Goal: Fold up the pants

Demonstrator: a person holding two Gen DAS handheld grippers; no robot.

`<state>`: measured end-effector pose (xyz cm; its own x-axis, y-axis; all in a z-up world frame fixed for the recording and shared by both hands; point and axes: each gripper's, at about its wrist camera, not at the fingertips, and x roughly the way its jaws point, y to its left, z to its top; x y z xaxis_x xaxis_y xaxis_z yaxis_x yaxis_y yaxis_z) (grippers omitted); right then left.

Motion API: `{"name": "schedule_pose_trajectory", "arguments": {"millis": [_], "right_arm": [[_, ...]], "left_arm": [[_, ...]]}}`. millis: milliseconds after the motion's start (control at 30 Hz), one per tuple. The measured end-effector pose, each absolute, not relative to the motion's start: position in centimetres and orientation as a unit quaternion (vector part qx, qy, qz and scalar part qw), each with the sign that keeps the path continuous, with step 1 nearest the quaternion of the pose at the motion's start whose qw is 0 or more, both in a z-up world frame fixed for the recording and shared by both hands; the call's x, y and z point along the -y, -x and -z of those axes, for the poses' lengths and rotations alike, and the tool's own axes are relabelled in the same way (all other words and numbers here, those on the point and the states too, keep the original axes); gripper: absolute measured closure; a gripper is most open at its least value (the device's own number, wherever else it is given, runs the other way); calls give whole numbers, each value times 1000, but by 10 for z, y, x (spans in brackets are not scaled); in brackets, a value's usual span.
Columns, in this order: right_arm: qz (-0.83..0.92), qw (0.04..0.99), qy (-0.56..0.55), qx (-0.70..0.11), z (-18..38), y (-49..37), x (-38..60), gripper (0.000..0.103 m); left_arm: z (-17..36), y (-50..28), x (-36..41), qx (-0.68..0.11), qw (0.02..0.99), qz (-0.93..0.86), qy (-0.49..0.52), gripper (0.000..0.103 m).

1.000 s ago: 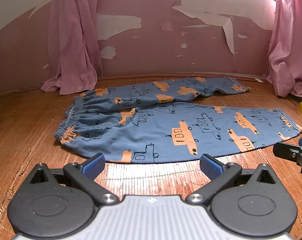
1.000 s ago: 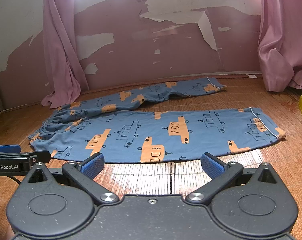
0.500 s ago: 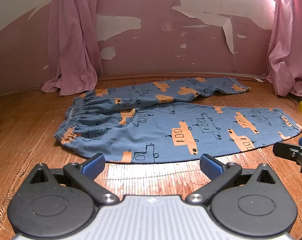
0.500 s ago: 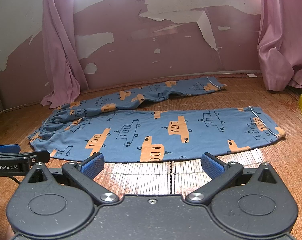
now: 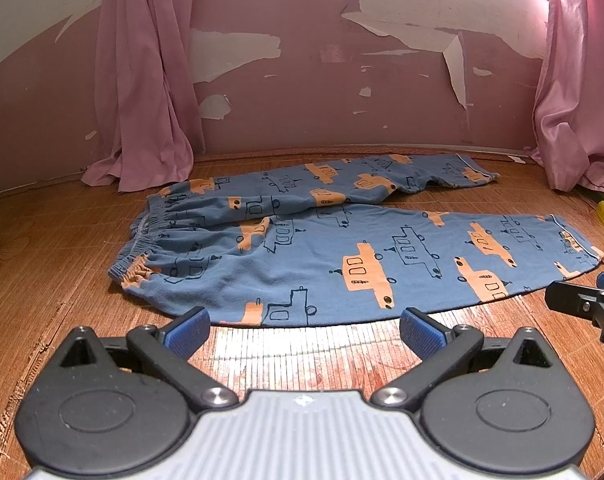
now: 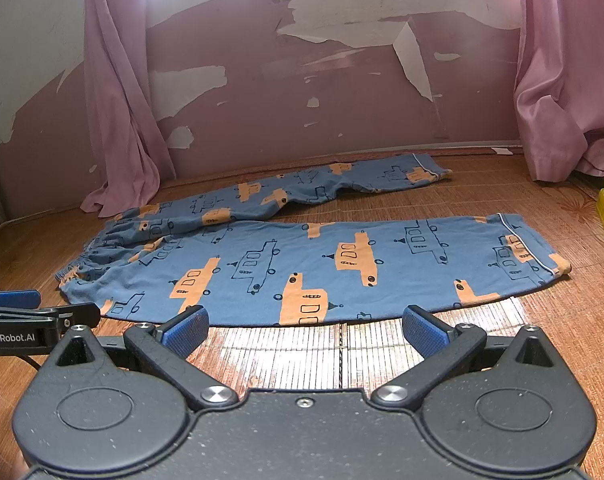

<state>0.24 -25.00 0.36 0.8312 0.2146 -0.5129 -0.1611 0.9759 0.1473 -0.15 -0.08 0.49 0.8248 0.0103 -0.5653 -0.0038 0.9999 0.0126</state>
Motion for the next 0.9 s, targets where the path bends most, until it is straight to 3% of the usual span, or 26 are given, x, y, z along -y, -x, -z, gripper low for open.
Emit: {"name": "schedule_pose_trajectory", "arguments": {"millis": [533, 767, 900], "right_arm": [[-83, 957, -66, -270, -20, -17, 262, 0], [-180, 948, 79, -250, -77, -64, 294, 0], [-220, 925, 140, -278, -98, -129, 304, 1]], "left_arm": [[-16, -36, -4, -335, 941, -13, -37, 0], [-80, -116, -34, -341, 933, -6, -115, 0], [-116, -184, -57, -341, 927, -22, -158, 0]]}}
